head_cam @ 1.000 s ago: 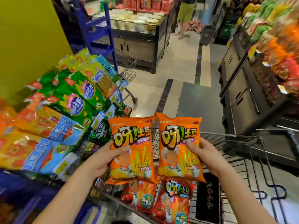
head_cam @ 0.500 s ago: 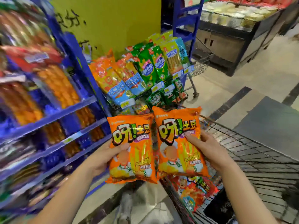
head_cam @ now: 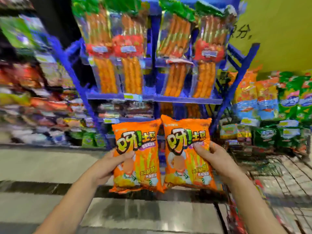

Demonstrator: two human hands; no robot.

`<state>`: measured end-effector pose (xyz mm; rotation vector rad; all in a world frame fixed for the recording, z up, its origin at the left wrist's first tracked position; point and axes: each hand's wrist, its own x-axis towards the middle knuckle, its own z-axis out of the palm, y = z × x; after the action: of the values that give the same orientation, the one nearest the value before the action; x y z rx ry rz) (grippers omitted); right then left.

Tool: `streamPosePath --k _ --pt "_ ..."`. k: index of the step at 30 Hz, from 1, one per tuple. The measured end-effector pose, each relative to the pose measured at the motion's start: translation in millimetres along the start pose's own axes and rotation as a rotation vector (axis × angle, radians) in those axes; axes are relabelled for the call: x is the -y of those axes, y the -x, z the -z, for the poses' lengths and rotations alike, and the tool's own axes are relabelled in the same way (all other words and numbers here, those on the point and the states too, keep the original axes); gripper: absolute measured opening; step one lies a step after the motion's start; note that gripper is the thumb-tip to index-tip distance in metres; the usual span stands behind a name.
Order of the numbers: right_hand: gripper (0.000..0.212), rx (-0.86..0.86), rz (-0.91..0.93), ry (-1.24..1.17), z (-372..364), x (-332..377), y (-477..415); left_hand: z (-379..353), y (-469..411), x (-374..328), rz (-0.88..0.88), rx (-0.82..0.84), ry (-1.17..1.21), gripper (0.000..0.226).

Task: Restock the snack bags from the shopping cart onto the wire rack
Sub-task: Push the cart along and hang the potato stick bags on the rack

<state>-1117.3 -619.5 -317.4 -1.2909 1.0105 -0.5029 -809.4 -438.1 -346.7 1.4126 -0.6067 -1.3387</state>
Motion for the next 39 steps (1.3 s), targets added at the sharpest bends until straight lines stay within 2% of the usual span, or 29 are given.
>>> streamPosePath --k 4,7,10,12,14,18,21,23,26,29,31,34,36,39 --pt "0.044 0.182 0.001 0.066 -128 7 -23 112 67 14 -0.005 -0.144 0.114 0.068" --pt "0.047 0.302 0.009 0.114 -223 11 -34 186 117 25 -0.028 -0.249 0.164 0.072" --pt "0.06 0.43 0.008 0.138 -312 16 -38 249 169 33 -0.058 -0.351 0.211 0.059" --pt "0.068 0.491 0.0 0.151 -367 20 -38 285 204 41 -0.072 -0.404 0.26 0.077" --pt "0.059 0.558 -0.002 0.171 -420 24 -36 313 241 44 -0.097 -0.464 0.28 0.09" --pt "0.052 0.719 -0.008 0.201 -521 25 -34 359 302 58 -0.146 -0.592 0.29 0.042" --pt "0.077 0.833 -0.005 0.231 -593 21 -35 395 337 79 -0.167 -0.742 0.366 0.047" --pt "0.085 0.907 -0.002 0.258 -640 17 -38 415 356 88 -0.168 -0.828 0.421 0.055" --pt "0.076 1.017 -0.016 0.288 -710 15 -45 445 379 93 -0.169 -0.963 0.459 0.08" --pt "0.035 1.106 0.001 0.325 -780 19 -52 482 394 93 -0.169 -1.075 0.466 0.105" --pt "0.027 1.139 0.0 0.344 -825 21 -64 512 400 88 -0.166 -1.108 0.488 0.101" --pt "0.046 1.209 0.006 0.348 -889 29 -81 561 406 79 -0.144 -1.142 0.5 0.073" --pt "0.048 1.256 0.005 0.347 -929 39 -90 591 411 71 -0.147 -1.162 0.507 0.058" --pt "0.047 1.337 0.017 0.359 -988 54 -100 631 416 58 -0.188 -1.212 0.543 0.057"
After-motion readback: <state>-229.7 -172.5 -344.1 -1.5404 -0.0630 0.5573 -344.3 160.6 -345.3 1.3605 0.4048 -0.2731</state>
